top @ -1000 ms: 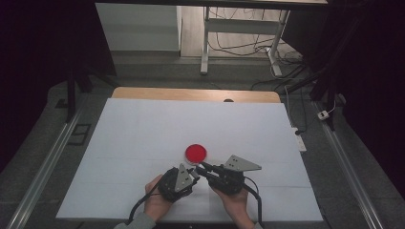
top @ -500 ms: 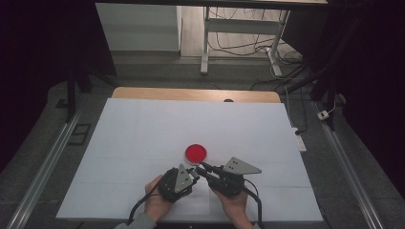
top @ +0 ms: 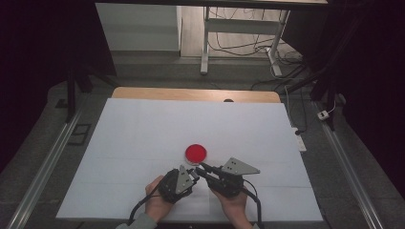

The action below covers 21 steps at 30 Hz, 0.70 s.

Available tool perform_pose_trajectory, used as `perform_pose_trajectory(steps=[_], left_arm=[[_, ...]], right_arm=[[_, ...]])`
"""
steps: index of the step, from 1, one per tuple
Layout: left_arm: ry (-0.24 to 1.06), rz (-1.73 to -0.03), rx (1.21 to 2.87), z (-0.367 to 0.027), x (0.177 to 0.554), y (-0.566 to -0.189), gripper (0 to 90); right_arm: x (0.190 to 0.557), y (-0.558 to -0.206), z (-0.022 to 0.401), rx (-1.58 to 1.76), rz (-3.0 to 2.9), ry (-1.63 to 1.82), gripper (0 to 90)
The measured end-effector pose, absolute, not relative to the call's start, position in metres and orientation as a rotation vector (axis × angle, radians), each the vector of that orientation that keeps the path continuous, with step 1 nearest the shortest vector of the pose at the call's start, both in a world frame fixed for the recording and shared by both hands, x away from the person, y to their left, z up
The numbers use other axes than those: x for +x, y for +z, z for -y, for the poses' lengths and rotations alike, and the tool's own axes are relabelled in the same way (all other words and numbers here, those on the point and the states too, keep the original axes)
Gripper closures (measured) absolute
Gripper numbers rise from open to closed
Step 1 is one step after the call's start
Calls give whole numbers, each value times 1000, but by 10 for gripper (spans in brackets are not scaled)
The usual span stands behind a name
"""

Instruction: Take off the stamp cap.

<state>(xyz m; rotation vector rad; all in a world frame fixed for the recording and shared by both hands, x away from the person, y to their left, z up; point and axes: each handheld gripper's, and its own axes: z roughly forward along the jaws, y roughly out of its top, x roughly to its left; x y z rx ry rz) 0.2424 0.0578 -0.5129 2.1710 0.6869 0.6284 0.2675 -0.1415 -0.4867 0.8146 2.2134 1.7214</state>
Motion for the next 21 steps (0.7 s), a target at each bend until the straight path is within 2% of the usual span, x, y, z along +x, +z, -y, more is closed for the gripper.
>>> perform_pose_trajectory(steps=[4,18,21], left_arm=[[587,-715,2143,-60,244,-514,659],[660,-673,2184,-59,242,-514,660],[714,-655,2225,-57,241,-516,660]], right_arm=[[266,-487,142,821,-2194,1728,761],[268,-488,142,820,-2216,1727,761],[268,-487,143,823,-2196,1723,761]])
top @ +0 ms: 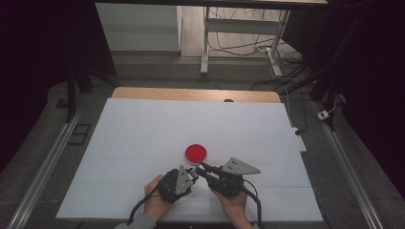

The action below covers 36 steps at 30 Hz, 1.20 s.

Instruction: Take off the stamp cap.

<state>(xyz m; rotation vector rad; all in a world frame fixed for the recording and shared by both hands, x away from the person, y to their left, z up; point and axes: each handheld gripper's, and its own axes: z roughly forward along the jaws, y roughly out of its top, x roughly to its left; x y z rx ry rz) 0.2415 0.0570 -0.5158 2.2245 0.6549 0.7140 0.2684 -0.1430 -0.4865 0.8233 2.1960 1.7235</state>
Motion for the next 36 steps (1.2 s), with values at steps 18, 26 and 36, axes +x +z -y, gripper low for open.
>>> perform_pose_trajectory(steps=[18,26,36], left_arm=[[640,-703,2154,-69,245,-511,659],[641,-724,2126,-82,246,-507,658],[589,-723,2093,-96,246,-501,657]], right_arm=[[272,-484,153,866,-2168,1752,760],[273,-483,155,859,-2162,1748,760],[274,-482,158,857,-2160,1744,760]])
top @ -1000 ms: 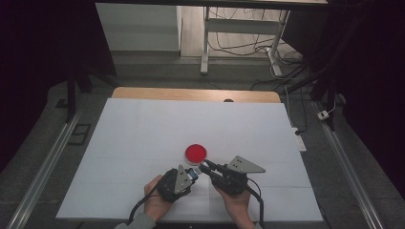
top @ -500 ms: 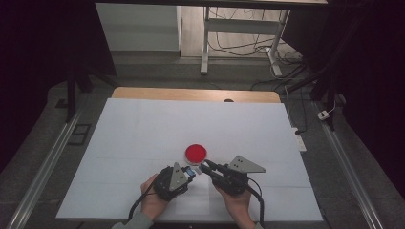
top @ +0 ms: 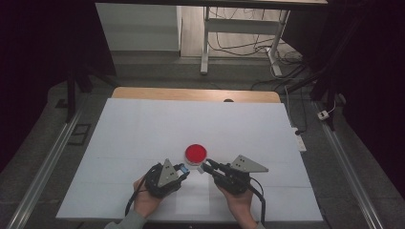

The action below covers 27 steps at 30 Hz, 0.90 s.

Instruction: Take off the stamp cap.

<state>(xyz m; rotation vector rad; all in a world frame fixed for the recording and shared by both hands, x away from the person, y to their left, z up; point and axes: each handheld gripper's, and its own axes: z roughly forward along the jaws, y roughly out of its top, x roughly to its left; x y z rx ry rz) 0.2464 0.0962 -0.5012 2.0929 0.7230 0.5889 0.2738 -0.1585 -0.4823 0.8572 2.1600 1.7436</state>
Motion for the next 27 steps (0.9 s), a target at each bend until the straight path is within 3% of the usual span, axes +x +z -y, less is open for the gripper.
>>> perform_pose_trajectory(steps=[27], left_arm=[[517,-798,2014,-152,236,-491,655]], right_arm=[[277,-482,167,839,-2152,1684,759]])
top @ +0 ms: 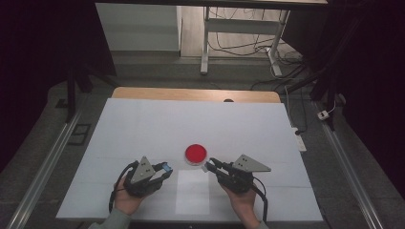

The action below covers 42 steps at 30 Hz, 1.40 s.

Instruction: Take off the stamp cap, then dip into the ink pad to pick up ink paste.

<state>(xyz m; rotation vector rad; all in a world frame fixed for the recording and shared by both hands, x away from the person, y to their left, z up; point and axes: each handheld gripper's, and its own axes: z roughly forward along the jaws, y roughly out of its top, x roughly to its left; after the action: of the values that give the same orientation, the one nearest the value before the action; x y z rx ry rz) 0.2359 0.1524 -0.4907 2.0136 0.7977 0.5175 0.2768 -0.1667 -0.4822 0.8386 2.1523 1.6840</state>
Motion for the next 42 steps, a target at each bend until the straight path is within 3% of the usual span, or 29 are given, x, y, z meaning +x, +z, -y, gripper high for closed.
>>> perform_pose_trajectory(steps=[22,42], left_arm=[[521,-933,1957,-209,212,-498,655],[518,-938,1962,-211,212,-499,654]], right_arm=[[282,-482,179,848,-2131,1645,759],[283,-481,178,834,-2131,1642,759]])
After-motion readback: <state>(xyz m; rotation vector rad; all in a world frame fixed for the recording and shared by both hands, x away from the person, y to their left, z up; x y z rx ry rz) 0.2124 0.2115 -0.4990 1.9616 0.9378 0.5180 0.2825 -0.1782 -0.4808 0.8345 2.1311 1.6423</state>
